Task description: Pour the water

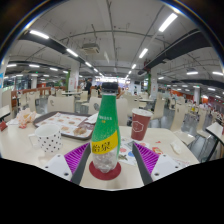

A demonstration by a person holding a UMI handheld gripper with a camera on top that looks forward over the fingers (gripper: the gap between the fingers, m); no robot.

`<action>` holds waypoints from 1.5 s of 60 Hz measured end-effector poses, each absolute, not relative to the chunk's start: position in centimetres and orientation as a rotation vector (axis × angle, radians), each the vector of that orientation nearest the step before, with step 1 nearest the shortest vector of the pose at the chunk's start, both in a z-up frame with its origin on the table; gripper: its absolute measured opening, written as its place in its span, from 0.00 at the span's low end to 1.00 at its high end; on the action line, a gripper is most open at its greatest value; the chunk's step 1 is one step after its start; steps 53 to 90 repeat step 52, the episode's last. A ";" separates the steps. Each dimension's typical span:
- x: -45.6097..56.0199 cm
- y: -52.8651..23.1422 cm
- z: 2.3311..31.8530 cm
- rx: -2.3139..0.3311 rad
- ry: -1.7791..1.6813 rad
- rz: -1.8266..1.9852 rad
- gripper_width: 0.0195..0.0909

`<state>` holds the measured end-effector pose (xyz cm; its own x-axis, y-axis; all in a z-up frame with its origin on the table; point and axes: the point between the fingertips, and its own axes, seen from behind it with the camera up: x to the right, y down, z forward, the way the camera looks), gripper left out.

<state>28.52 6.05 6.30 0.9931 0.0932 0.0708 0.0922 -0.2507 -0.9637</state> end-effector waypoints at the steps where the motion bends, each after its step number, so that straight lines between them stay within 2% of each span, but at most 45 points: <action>1: 28.5 5.4 6.5 -1.828 -0.131 0.003 0.92; 18: 27.9 -10.0 11.2 -1.787 -0.084 -0.036 0.92; 35: 24.0 -21.5 12.9 -1.779 -0.069 -0.055 0.92; 42: 23.6 -22.9 13.7 -1.746 -0.105 -0.120 0.91; 52: 23.1 -23.7 12.7 -1.777 -0.061 -0.085 0.91; 90: 23.1 -23.7 12.7 -1.777 -0.061 -0.085 0.91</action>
